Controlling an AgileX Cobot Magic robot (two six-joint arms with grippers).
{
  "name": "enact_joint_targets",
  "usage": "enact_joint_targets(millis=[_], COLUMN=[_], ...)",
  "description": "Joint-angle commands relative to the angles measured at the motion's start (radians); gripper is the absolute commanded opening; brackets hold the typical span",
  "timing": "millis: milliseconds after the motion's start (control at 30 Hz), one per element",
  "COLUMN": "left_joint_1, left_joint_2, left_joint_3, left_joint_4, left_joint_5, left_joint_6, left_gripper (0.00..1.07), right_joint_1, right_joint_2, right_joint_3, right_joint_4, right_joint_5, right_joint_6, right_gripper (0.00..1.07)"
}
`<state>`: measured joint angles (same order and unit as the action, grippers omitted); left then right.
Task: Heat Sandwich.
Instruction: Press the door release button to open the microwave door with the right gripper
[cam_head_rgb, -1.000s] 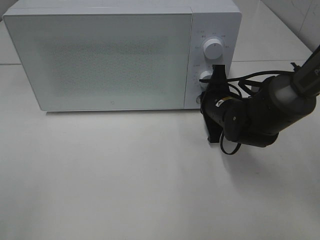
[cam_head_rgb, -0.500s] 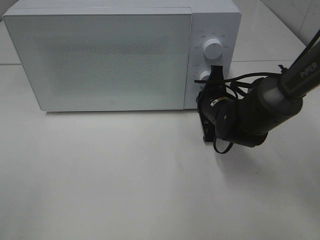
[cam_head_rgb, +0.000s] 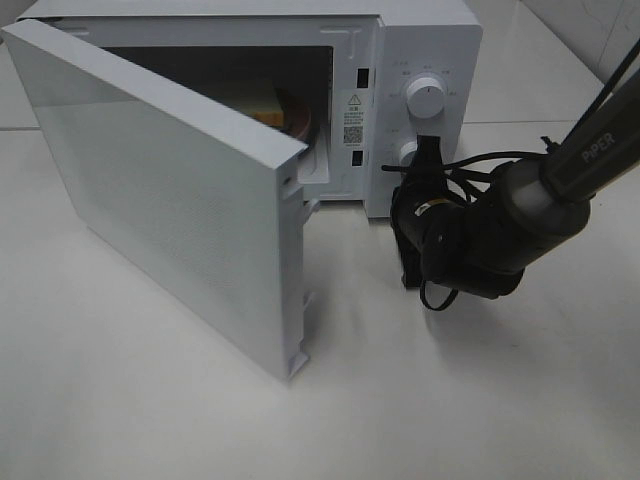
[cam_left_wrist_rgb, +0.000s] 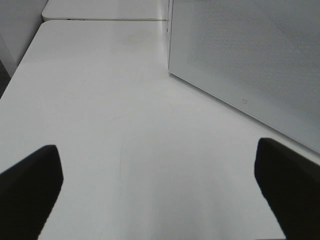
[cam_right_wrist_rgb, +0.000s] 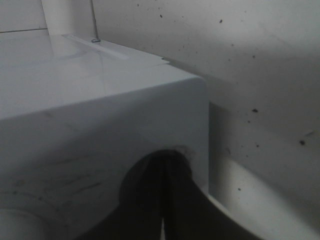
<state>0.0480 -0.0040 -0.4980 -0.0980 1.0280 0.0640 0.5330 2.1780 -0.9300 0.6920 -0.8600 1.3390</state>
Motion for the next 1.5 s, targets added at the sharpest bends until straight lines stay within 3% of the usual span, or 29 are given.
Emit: enact_joint_targets(millis=[33, 400, 667, 1500], left_joint_1=[0.000, 0.000, 0.000, 0.000], left_joint_2=[-0.027, -0.027, -0.027, -0.027], left_joint_3=[0.003, 0.003, 0.003, 0.003], left_joint_4=[0.001, 0.001, 0.001, 0.001], left_joint_5=[0.001, 0.001, 0.001, 0.001], left_joint_6=[0.000, 0.000, 0.000, 0.000], left_gripper=[1.01, 1.01, 1.01, 1.01], right_joint_1=[-0.041, -0.041, -0.041, -0.041], right_joint_2=[-0.013, -0.015, -0.046, -0.230], right_joint_3=[-0.093, -0.087, -0.087, 0.117], right_joint_4=[-0.081, -0.089, -0.095, -0.089], right_joint_5=[-0.253, -0.178, -0.014, 0.297], right_joint_6=[-0.009, -0.005, -0.019, -0.191], right_gripper=[0.00, 0.00, 0.01, 0.01])
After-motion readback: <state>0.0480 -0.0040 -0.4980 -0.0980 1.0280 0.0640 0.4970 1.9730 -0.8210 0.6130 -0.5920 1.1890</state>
